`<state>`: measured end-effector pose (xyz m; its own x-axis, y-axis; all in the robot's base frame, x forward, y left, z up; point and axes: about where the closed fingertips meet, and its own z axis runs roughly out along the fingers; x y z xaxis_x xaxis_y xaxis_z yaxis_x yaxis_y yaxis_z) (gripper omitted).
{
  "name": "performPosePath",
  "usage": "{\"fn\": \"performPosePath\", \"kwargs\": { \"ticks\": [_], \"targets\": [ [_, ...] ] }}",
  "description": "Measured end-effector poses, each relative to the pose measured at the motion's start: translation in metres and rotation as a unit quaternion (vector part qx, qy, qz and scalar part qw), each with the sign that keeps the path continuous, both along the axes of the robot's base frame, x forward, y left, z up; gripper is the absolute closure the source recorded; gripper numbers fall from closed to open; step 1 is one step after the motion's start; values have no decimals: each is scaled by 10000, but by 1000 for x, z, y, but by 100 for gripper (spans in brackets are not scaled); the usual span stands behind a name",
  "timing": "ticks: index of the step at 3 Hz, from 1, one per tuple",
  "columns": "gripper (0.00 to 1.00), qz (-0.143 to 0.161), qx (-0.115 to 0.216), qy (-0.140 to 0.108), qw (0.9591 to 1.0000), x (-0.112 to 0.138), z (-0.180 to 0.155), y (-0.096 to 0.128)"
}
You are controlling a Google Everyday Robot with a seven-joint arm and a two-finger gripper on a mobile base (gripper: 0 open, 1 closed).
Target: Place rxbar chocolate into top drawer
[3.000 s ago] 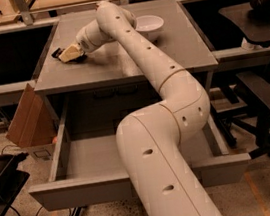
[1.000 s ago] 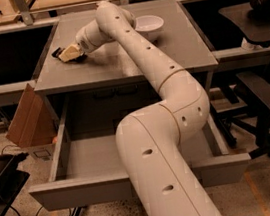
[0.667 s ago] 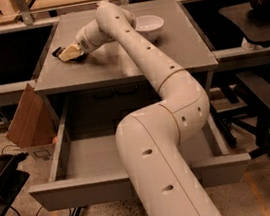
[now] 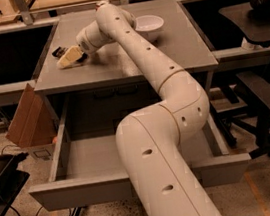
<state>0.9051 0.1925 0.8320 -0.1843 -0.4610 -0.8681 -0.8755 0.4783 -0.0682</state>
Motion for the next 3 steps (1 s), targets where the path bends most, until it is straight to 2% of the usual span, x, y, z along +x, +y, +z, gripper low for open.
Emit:
{"fn": "performPosePath", "kwargs": {
  "ticks": [1, 3],
  "targets": [
    [17, 19, -6, 20, 10000, 0, -3, 3],
    [63, 41, -21, 44, 10000, -1, -5, 7]
  ]
}}
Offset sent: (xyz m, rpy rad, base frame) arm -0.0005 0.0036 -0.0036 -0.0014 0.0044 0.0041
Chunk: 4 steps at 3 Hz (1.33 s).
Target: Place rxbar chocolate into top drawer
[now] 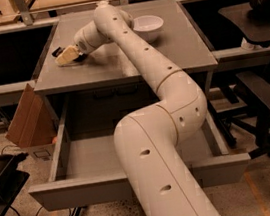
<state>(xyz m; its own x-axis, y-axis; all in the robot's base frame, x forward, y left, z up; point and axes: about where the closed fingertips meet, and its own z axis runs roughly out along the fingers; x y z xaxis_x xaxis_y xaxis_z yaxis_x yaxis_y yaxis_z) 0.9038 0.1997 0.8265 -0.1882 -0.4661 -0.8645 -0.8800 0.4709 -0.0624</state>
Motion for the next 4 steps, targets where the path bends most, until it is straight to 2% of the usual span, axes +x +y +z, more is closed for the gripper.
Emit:
{"fn": "performPosePath", "kwargs": {
  "ticks": [1, 2, 4],
  "targets": [
    [86, 0, 0, 0, 10000, 0, 3, 0],
    [100, 0, -1, 0, 10000, 0, 6, 0],
    [100, 0, -1, 0, 10000, 0, 6, 0]
  ]
}}
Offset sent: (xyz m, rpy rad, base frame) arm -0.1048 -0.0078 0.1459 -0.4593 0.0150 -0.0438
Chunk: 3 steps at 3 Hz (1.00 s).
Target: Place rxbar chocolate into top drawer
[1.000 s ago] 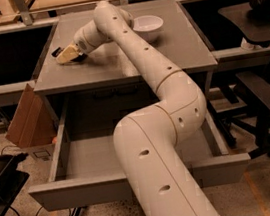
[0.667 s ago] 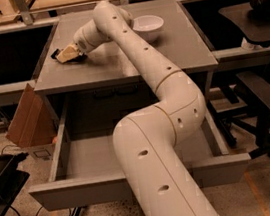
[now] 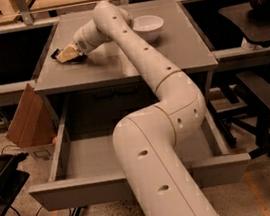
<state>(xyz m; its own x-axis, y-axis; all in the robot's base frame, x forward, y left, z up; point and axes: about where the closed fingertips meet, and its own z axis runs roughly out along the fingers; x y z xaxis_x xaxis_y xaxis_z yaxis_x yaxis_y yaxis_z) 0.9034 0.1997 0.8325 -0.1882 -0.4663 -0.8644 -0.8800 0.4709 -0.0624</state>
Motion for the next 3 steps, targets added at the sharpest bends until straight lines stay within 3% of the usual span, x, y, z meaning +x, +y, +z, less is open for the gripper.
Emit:
{"fn": "performPosePath", "kwargs": {
  "ticks": [2, 3],
  "targets": [
    [100, -6, -38, 8, 10000, -1, 1, 0],
    [73, -48, -948, 64, 9955, -28, 41, -7]
  ]
}}
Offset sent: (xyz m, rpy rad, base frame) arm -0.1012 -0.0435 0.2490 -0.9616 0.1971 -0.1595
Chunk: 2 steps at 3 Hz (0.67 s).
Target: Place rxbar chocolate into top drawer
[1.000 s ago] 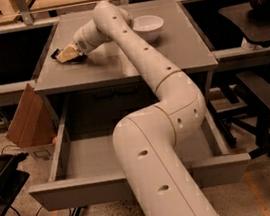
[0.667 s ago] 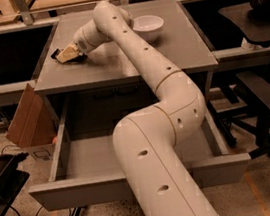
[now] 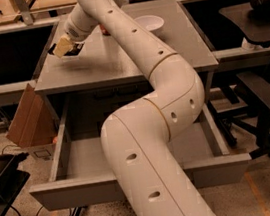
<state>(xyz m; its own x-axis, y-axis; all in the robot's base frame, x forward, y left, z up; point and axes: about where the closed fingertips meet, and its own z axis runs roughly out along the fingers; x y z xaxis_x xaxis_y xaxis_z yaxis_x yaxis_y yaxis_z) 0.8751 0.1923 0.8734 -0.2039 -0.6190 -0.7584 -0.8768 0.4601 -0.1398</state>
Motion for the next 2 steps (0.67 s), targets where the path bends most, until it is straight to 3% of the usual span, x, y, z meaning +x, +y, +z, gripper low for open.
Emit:
{"fn": "performPosePath", "kwargs": {
  "ticks": [2],
  "targets": [
    [22, 36, -126, 136, 9998, -2, -15, -2]
  ]
}}
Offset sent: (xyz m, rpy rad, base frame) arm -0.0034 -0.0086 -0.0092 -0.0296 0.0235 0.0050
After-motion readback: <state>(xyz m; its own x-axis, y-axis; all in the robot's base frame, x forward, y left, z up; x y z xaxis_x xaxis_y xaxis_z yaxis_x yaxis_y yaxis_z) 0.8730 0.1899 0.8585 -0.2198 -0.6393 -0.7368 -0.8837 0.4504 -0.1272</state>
